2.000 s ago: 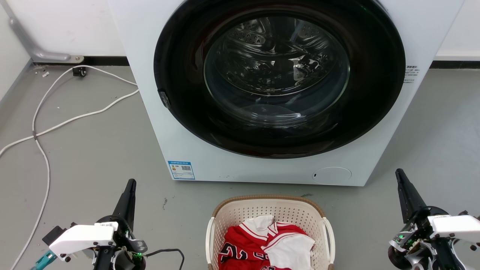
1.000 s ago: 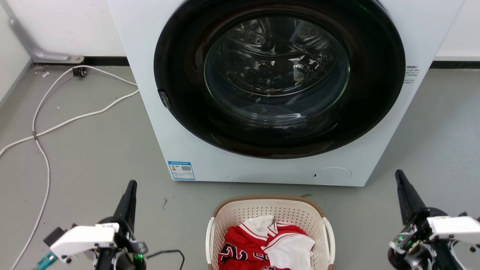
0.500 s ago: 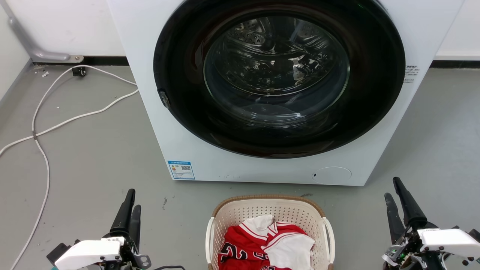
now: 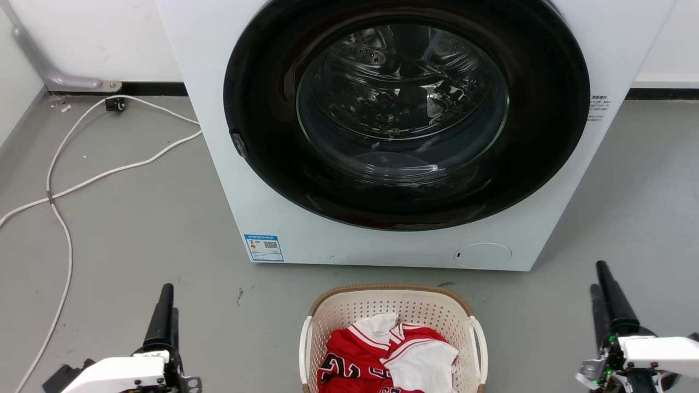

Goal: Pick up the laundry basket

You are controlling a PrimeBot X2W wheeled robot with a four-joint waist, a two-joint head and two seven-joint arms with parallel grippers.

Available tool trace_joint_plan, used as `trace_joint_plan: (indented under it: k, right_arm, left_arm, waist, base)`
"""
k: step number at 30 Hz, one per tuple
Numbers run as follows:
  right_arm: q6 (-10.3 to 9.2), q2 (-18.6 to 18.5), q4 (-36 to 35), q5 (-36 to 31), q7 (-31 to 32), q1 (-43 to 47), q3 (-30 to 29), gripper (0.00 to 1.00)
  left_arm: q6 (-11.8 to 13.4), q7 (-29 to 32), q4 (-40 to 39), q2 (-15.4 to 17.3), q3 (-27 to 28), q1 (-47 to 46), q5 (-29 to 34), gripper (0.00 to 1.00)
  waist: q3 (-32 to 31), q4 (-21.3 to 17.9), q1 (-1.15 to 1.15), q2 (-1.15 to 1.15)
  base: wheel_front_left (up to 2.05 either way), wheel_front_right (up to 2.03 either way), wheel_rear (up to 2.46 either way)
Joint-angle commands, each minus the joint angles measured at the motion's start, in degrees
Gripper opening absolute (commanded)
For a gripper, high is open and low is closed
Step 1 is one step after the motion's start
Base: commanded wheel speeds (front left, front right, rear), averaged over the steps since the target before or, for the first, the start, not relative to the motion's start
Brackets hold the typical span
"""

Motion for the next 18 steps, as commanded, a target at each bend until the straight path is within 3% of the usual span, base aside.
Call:
trace_joint_plan:
  k: [1, 12, 18]
  right_arm:
    - [0.01, -0.3, -1.3, -2.7, -0.6, -1.4, -1.0, 1.0]
    - [0.01, -0.3, -7.0, -24.6, -3.0, -1.2, -0.5, 1.0]
    - [0.01, -0.3, -11.4, -36.7, -4.2, -1.0, 1.4, 1.0]
  left_arm:
    - [0.2, -0.6, -0.8, 0.2, 1.0, -0.8, 1.8, 1.0]
    - [3.6, -3.0, -6.6, 0.2, 3.9, -0.9, 13.6, 1.0]
    - [7.3, -4.2, -12.6, 0.2, 1.5, 0.1, 22.8, 1.0]
  waist:
    - [0.0, 0.0, 0.0, 0.0]
    - [0.4, 0.0, 0.0, 0.0]
    - [0.6, 0.0, 0.0, 0.0]
  base:
    - [0.0, 0.0, 0.0]
    - [0.0, 0.0, 0.0]
    - [0.0, 0.0, 0.0]
